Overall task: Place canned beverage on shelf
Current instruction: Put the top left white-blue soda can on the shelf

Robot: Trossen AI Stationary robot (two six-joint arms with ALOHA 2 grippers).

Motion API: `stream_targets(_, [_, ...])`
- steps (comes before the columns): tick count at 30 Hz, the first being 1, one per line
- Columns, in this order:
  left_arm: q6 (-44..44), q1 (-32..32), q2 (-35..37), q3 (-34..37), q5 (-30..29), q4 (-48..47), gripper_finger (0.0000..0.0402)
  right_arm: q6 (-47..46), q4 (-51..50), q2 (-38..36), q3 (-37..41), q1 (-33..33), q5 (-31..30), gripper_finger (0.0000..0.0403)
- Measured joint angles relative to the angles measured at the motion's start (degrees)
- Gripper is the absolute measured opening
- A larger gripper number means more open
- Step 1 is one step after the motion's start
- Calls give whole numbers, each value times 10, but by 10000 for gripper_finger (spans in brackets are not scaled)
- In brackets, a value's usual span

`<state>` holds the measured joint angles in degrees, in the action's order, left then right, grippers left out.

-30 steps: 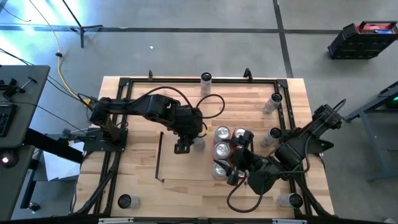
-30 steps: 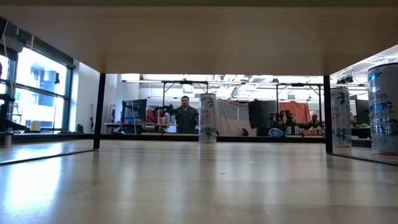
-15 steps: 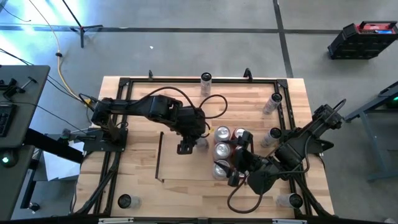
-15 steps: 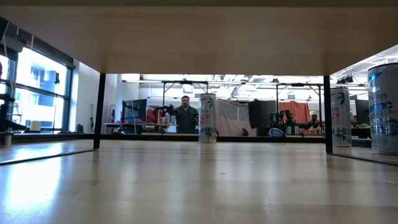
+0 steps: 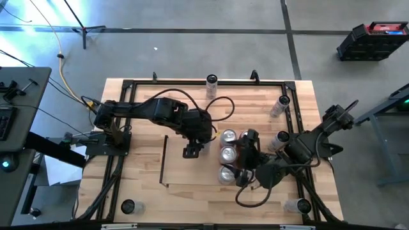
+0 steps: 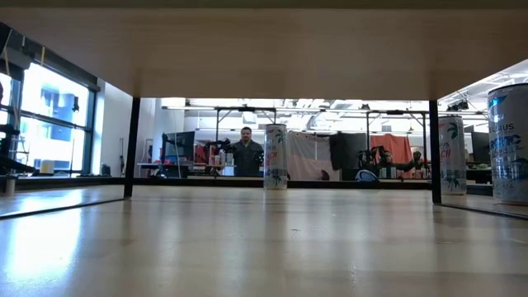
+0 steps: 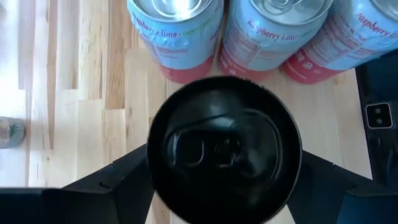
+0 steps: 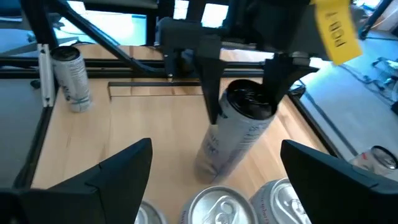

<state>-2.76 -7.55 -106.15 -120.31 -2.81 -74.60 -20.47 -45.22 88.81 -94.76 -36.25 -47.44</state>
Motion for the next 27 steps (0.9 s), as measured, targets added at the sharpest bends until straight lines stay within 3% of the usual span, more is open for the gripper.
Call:
stream_targets(13, [0,0,0,0,2,9,286,-14,-22,0,0,4,14,341])
stream_targets(27, [0,0,2,0,-9,19,321,-20,-54,0,0,11,30,341])
